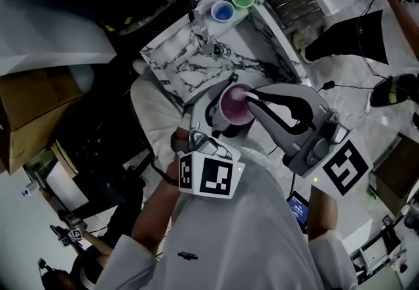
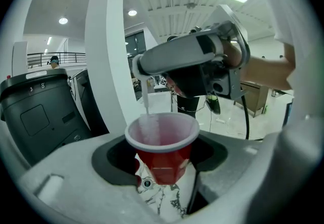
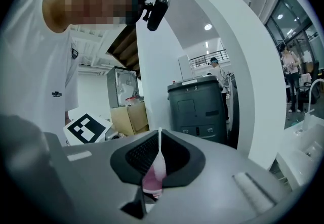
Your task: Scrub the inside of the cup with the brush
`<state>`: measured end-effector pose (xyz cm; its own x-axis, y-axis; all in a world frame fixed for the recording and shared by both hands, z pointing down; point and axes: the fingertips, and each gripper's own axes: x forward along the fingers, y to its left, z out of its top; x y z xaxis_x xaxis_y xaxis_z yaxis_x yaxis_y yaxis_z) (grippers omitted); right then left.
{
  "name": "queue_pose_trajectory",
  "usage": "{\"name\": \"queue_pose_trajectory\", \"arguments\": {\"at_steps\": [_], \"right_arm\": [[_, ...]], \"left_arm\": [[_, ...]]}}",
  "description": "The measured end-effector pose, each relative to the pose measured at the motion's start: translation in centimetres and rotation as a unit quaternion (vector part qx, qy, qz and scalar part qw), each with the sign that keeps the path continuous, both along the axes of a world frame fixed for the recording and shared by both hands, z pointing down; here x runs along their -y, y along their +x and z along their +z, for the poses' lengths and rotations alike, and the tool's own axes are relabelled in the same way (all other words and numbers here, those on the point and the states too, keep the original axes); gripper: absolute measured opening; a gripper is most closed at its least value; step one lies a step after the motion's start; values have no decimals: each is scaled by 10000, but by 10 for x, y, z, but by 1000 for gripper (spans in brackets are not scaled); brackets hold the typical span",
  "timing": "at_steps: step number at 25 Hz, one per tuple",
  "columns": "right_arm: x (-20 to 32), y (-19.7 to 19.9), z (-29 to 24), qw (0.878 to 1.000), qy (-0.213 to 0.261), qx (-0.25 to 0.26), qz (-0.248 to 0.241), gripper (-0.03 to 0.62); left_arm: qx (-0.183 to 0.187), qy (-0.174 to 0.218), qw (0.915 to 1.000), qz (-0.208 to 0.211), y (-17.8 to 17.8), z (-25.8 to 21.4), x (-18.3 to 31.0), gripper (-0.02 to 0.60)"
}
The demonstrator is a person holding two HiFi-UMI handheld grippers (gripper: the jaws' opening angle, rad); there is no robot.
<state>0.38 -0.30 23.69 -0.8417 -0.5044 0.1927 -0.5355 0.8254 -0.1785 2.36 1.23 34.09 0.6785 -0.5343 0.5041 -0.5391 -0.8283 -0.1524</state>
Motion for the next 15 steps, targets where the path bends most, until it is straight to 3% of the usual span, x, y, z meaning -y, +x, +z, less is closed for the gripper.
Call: {"name": "queue_pose_trajectory", "arguments": {"at_steps": [10,15], "right_arm": [[-53,7,-19,9982,14,579,167,21],[-72,25,-22,9983,-103,499,270,21]], "left_arm": [[12,236,9991,344,24,-6,-33,296],[-33,276,9990,362,30,-13,-33,296]]}}
